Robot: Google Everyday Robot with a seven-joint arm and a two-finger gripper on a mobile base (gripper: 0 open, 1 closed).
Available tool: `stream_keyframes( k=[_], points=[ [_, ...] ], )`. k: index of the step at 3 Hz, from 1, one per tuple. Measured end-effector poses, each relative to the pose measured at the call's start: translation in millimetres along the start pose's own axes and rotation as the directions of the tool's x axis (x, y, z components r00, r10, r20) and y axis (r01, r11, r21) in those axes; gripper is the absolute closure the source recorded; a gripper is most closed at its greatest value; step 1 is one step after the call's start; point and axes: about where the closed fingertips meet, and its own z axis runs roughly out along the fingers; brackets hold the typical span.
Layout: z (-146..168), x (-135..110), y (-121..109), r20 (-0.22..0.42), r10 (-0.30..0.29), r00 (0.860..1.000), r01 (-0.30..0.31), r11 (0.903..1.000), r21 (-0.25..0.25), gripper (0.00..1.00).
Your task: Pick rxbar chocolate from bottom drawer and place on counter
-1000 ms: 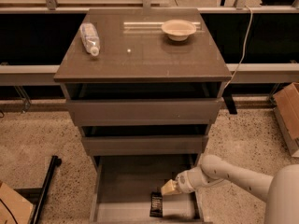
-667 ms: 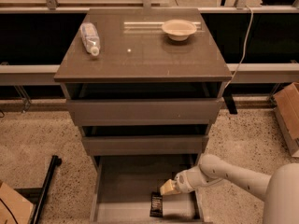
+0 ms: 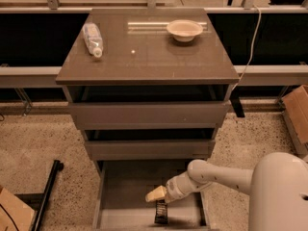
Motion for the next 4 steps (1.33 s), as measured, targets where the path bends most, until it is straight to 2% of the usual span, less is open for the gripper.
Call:
stream_keyframes(
  k=[1,2,4],
  points=[
    [29.2,-4.1,-0.3,-0.004,-0.002,1.0,0.003,0.9996,0.03,0.0],
    [60.8,-5.5,-14.2,0.006,0.024,1.0,-0.024,0.9984,0.052,0.0],
    [101.2,-6.0,-42.1,0.019,0.085,0.996,-0.087,0.9912,0.1,0.0]
  ],
)
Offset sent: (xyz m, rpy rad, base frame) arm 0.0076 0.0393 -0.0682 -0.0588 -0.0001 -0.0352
